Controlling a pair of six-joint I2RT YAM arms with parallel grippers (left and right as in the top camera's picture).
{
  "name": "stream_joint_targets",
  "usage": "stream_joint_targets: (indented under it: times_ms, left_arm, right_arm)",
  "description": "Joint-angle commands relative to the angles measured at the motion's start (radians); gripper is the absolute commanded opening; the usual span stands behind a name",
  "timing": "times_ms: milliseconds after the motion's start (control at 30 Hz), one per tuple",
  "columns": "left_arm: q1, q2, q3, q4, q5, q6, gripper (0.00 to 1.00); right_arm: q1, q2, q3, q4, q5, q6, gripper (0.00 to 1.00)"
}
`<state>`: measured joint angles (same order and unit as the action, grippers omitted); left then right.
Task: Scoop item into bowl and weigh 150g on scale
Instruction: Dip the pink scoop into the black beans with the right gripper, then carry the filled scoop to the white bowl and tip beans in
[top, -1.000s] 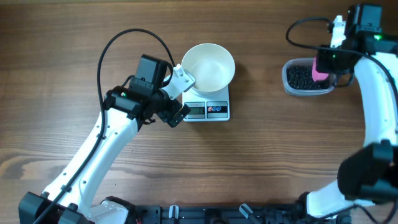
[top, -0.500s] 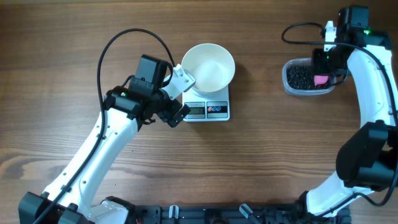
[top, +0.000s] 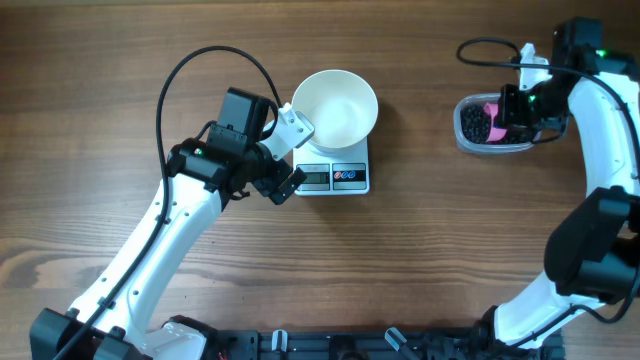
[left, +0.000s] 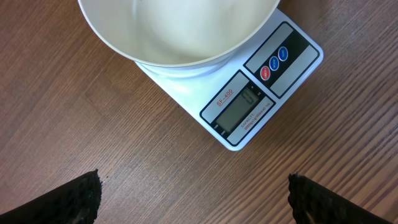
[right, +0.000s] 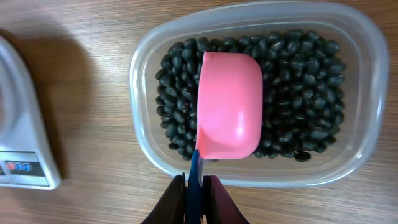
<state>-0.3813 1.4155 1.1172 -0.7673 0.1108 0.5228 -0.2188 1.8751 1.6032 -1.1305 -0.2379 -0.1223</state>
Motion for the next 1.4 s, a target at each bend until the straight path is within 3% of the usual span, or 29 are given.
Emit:
stream_joint_targets:
  times_ms: [0, 467, 633, 933, 1367]
  left_arm:
    - [0.004, -0.008, -0.003, -0.001, 0.016, 0.02, 1.0]
    - [0.004, -0.008, -0.004, -0.001, 0.016, 0.02, 1.0]
    - [0.004, -0.008, -0.004, -0.001, 0.016, 0.02, 1.0]
    - [0.004, -0.008, -0.004, -0.001, 0.016, 0.02, 1.0]
    - [0.004, -0.008, -0.004, -0.001, 0.016, 0.02, 1.0]
  right_arm:
    - [-0.053, 0.023, -0.015, -0.029, -0.163, -0.04, 0.04]
    - [-0.288, 0.023, -0.015, -0.038, -0.412, -0.063, 0.04]
    - [-0.345, 0.022, -0.014, -0.064, -0.54, -0.135, 0.04]
    - [-0.341, 0.018, -0.014, -0.164, -0.734, -0.278, 0.04]
    - [-0.193, 0.018, -0.014, -0.24, -0.921, -0.294, 0.04]
